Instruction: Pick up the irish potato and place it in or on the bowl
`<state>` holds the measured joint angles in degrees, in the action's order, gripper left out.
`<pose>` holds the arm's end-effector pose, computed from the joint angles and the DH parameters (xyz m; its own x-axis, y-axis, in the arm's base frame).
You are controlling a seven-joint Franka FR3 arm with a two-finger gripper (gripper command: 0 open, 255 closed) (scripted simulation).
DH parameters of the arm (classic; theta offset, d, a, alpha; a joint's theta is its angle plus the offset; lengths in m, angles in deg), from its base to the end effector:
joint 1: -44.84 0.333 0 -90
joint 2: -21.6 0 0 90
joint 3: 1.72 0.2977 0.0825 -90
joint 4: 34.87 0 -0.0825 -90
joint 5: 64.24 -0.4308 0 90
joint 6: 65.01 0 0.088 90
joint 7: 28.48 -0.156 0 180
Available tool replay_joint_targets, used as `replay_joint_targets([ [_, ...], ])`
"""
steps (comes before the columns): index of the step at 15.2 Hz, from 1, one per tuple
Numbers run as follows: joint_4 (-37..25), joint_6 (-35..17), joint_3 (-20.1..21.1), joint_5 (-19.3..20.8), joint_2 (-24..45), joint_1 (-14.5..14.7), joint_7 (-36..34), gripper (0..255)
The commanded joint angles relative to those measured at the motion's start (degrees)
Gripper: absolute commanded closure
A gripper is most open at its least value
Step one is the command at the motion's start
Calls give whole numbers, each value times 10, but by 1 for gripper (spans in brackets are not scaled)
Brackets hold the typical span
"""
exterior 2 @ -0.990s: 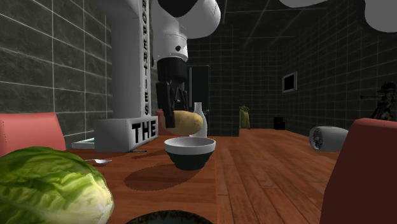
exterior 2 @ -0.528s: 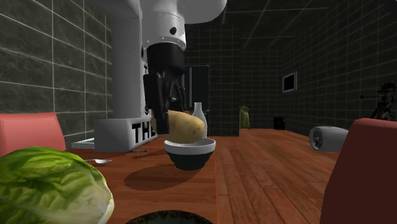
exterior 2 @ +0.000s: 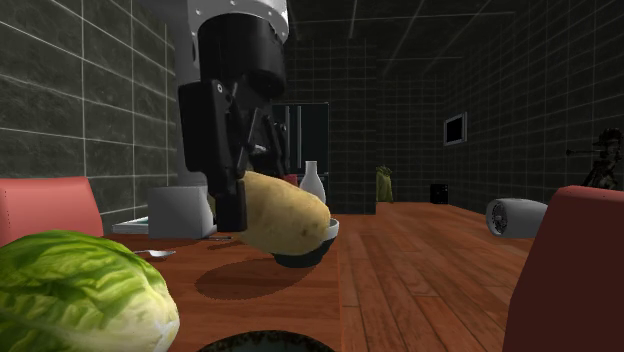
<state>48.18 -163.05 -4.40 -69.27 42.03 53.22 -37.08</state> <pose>0.6873 0.0843 0.3999 0.9927 -0.0616 -0.1040 -0.0675 -0.9963 -0.0541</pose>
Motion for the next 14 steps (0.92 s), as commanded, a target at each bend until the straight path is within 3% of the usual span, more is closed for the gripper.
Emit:
replay_joint_targets([
  [1,10,-7,8,1,-6,16,-24,255],
  [4,17,-12,20,2,-10,40,-59,255],
  [14,79,-84,20,0,1,41,-54,255],
])
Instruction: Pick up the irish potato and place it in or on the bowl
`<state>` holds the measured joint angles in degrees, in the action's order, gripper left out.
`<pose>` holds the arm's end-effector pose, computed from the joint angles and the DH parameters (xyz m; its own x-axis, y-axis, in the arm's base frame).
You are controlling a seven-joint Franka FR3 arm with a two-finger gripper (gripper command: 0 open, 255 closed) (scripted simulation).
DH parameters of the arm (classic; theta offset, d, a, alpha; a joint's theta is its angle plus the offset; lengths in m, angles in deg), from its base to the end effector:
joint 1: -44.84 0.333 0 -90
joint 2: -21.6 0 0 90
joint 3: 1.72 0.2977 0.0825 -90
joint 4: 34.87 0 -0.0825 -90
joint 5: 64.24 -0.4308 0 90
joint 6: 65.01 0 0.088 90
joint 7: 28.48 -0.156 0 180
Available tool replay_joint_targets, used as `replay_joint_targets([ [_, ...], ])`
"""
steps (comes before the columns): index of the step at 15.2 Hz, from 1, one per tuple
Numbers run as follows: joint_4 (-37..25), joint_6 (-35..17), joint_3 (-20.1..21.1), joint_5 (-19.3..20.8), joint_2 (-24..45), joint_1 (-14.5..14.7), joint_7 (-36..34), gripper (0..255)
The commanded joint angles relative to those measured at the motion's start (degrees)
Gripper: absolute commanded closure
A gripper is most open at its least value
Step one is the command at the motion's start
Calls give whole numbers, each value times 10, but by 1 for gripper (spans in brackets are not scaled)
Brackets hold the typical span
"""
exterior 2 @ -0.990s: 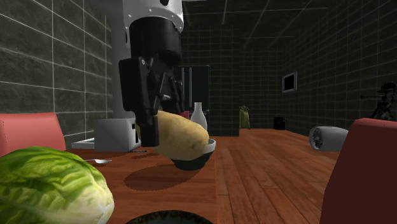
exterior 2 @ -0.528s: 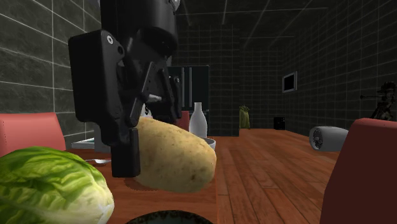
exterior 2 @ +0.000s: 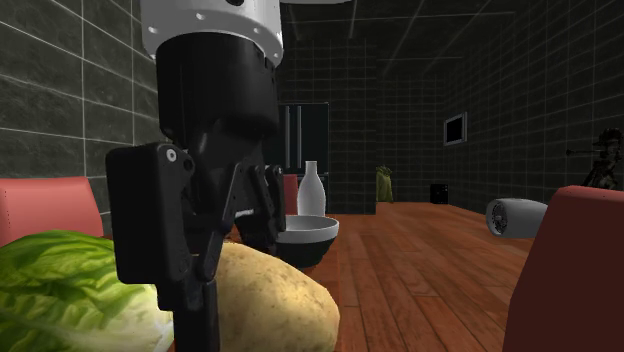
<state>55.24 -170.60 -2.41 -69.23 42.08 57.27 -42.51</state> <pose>0.6712 0.1513 0.3461 0.9926 -0.0633 -0.1041 -0.0691 -0.9962 -0.0536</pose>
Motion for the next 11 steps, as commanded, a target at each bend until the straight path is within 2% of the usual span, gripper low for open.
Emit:
replay_joint_targets([
  [1,13,-16,0,0,2,0,1,255],
  [3,25,-31,0,-1,6,0,2,255],
  [11,25,-31,0,-1,6,0,2,255],
])
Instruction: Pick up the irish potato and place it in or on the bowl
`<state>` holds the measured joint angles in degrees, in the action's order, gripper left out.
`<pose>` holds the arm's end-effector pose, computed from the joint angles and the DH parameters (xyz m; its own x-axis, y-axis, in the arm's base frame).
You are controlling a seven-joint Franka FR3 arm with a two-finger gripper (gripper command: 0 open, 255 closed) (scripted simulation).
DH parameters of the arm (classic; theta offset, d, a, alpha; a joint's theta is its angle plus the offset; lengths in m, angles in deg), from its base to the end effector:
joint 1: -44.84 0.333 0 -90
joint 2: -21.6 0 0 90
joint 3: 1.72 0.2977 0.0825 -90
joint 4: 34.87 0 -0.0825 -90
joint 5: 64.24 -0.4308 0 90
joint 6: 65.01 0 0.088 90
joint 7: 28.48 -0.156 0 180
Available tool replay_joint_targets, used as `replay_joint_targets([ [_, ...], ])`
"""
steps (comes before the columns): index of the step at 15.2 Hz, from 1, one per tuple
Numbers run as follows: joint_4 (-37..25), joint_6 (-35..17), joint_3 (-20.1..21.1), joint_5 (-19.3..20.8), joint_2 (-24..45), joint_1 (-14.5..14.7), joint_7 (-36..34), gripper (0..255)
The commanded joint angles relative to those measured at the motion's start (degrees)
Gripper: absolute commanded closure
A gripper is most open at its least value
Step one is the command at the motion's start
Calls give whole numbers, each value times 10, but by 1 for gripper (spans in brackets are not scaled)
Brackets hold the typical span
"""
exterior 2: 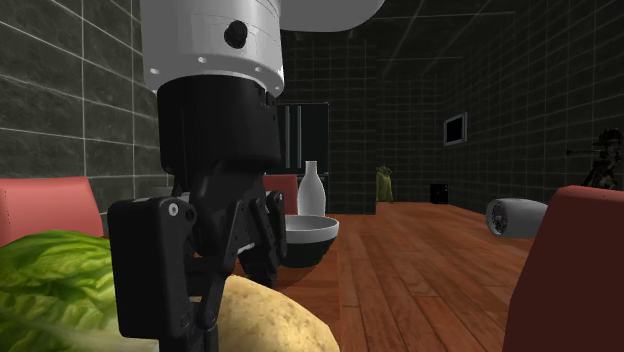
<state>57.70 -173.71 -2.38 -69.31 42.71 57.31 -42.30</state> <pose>0.6694 0.1512 0.3209 0.9926 -0.0633 -0.1036 -0.0692 -0.9962 -0.0536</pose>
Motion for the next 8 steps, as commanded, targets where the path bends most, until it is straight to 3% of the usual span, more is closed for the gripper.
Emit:
replay_joint_targets([
  [1,0,0,0,0,0,0,0,0],
  [6,0,0,0,0,0,0,0,0],
  [8,-32,37,-1,1,-4,-2,-1,0],
])
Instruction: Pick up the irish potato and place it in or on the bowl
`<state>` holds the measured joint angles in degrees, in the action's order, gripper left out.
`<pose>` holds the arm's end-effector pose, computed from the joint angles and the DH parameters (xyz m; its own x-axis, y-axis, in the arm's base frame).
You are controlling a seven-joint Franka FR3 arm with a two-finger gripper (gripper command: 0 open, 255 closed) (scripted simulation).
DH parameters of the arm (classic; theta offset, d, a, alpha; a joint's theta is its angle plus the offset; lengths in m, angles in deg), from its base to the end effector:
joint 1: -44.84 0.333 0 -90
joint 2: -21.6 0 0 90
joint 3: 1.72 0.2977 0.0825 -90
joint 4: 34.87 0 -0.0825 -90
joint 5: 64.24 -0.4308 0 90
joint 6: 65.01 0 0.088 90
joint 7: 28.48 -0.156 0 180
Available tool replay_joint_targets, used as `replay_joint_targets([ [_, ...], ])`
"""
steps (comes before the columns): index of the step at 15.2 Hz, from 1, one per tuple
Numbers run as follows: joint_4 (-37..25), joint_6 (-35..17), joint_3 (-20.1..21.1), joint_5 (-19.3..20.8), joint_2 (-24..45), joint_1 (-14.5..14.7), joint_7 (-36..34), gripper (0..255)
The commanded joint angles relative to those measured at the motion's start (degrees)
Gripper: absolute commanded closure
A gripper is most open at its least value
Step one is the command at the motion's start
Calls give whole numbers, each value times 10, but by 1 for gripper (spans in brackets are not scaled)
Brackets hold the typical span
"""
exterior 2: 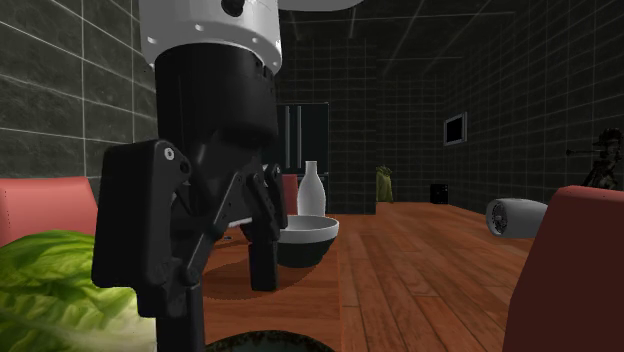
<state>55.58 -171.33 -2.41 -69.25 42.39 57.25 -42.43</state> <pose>0.6720 0.1511 0.3403 0.9927 -0.0633 -0.1027 -0.0691 -0.9961 -0.0540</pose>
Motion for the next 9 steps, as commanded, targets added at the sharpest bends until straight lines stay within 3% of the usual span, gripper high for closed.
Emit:
replay_joint_targets([
  [1,-29,32,-1,1,-2,-2,0,0],
  [9,-44,47,-1,1,-2,-3,0,0],
])
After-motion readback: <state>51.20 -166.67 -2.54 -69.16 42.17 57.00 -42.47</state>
